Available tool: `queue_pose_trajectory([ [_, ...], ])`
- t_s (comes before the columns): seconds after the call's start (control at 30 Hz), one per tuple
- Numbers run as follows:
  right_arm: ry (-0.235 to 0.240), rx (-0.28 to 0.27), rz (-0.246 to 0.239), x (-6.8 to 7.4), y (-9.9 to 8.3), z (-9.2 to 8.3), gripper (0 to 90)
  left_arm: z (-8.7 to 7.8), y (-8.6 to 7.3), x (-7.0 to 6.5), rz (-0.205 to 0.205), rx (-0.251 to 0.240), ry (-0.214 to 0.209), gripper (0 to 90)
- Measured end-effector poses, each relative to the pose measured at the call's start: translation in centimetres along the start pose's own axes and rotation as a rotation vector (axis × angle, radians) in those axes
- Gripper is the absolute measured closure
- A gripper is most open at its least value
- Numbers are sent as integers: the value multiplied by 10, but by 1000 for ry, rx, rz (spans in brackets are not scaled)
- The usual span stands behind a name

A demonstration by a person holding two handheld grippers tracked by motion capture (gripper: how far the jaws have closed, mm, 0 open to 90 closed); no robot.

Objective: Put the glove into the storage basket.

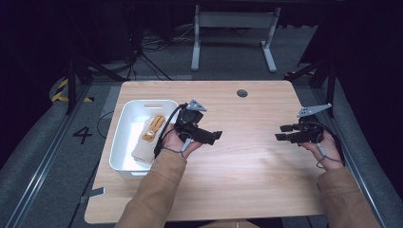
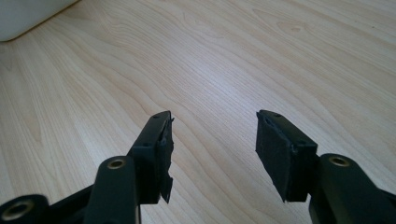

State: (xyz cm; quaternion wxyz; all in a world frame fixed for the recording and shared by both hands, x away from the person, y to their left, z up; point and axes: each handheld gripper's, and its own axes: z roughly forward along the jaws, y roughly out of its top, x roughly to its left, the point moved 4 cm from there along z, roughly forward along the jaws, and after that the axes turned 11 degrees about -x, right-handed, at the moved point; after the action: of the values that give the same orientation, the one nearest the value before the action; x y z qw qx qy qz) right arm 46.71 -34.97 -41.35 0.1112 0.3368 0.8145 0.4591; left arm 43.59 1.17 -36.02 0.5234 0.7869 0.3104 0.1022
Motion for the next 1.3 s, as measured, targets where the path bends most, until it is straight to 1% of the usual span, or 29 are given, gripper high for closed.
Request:
queue_pose_trajectory([
  [0.03, -1, -2, 0, 0, 0, 0, 465, 0, -1, -2, 3, -5, -6, 4],
  [0.1, 0, -2, -2, 0, 0, 0, 465, 1, -3, -6, 6, -16, -32, 4],
  [0.17, 0, -1, -2, 0, 0, 0, 464, 2, -4, -10, 19, -26, -50, 4],
  [0.2, 2, 2, -5, 0, 0, 0, 465, 2, -5, -12, 24, -28, -51, 4],
  [0.23, 2, 5, -6, 1, 0, 1, 464, 3, -7, -14, 35, -29, -42, 5],
  [0.27, 2, 5, -9, 1, -1, 1, 464, 3, -9, -15, 44, -41, -38, 17],
  [0.3, 2, 5, -9, 1, -1, 1, 464, 4, -11, -17, 47, -55, -41, 17],
  [0.33, 3, 4, -6, 1, 0, 1, 464, 6, -17, -22, 44, -69, -59, 23],
  [0.37, 3, 4, -6, 1, 0, 1, 464, 6, -17, -22, 44, -69, -59, 22],
  [0.4, 2, 4, -9, 1, -1, 2, 464, 8, -22, -26, 48, -72, -70, 22],
  [0.43, 2, 4, -9, 1, -1, 2, 464, 8, -22, -26, 48, -72, -70, 23],
  [0.5, 1, 10, -10, 1, -1, 2, 464, 10, -27, -29, 47, -77, -87, 22],
  [0.63, 3, 9, -13, 2, -1, 3, 460, 14, -37, -34, 58, -77, -80, 26],
  [0.67, 4, 12, -11, 2, -1, 4, 460, 16, -43, -36, 60, -79, -84, 31],
  [0.7, 2, 14, -12, 3, -2, 4, 460, 16, -43, -36, 60, -79, -84, 33],
  [0.73, 2, 16, -13, 3, -2, 4, 460, 18, -48, -39, 62, -77, -93, 33],
  [0.77, 2, 16, -13, 3, -2, 4, 460, 18, -48, -39, 62, -77, -93, 33],
  [0.83, 4, 17, -13, 3, -2, 5, 460, 19, -53, -40, 74, -68, -96, 33],
  [0.9, 4, 17, -15, 3, -2, 5, 460, 21, -59, -41, 72, -56, -109, 34],
  [0.97, 3, 16, -14, 3, -2, 5, 458, 23, -65, -42, 78, -40, -115, 32],
  [1.0, 6, 17, -12, 3, -3, 5, 458, 26, -70, -42, 74, -16, -119, 36],
  [1.03, 6, 17, -12, 3, -3, 5, 458, 26, -70, -42, 74, -16, -119, 36],
  [1.1, 5, 21, -7, 4, -3, 6, 458, 29, -75, -41, 75, 9, -119, 36],
  [1.2, 12, 23, -16, 5, -3, 8, 458, 35, -84, -41, 73, 45, -125, 33],
  [1.23, 12, 23, -16, 5, -3, 8, 458, 35, -84, -41, 73, 45, -125, 33],
  [1.27, 11, 28, -15, 5, -4, 9, 458, 38, -89, -40, 74, 69, -122, 34],
  [1.3, 13, 30, -15, 5, -4, 9, 458, 40, -92, -40, 73, 79, -119, 35],
])
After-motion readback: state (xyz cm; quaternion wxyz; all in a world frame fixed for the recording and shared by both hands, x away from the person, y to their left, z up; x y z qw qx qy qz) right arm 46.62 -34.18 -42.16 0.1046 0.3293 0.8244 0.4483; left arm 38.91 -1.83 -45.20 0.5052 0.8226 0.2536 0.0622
